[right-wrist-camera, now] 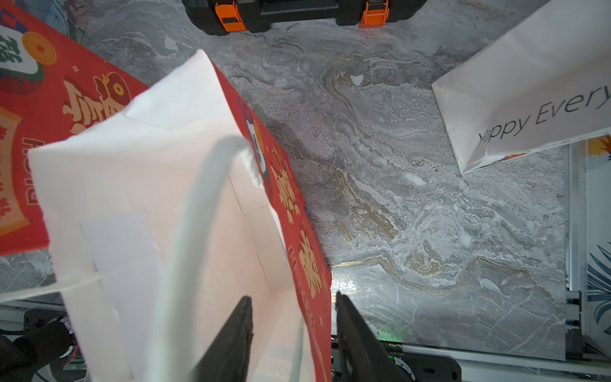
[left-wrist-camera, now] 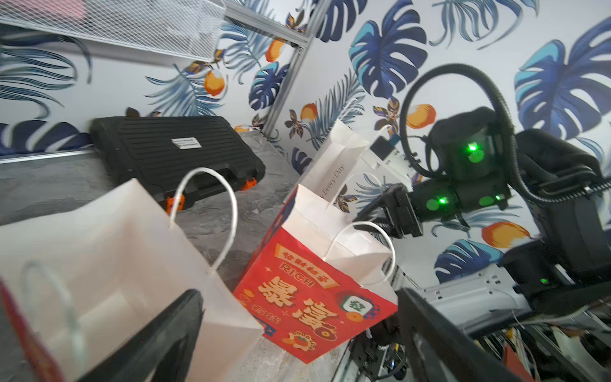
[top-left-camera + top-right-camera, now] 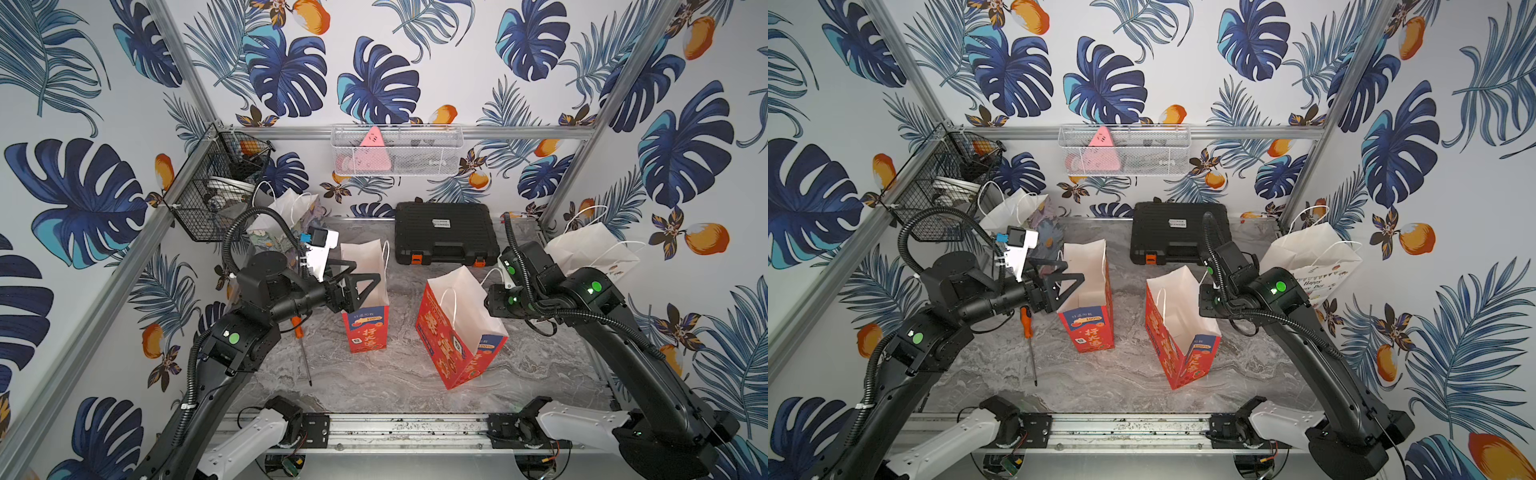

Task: Put away the paper bag
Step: Adjust the paper bag at the center of the board.

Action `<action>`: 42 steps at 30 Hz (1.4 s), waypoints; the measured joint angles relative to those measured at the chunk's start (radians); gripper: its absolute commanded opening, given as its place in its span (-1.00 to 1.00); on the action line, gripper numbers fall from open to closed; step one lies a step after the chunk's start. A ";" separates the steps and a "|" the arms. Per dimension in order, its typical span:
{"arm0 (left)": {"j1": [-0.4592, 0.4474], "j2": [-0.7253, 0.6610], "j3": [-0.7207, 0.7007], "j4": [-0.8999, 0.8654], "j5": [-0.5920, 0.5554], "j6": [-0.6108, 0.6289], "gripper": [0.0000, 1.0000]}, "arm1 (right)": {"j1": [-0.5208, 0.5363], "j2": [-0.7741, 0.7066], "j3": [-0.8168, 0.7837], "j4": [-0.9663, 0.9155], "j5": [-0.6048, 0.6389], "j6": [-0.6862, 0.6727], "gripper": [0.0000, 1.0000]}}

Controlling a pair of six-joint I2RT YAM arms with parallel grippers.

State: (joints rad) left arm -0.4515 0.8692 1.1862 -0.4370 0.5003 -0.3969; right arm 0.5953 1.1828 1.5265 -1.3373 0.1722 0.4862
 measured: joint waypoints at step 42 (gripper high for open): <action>-1.275 0.531 -0.282 0.566 -1.416 0.216 0.87 | 0.047 -0.121 -0.121 0.045 -0.215 0.101 -0.08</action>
State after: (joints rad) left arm -1.7264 1.4006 0.9047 0.1287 -0.9154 -0.1814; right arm 0.6418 1.0615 1.4055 -1.2919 -0.0425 0.5869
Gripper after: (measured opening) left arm 0.959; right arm 0.459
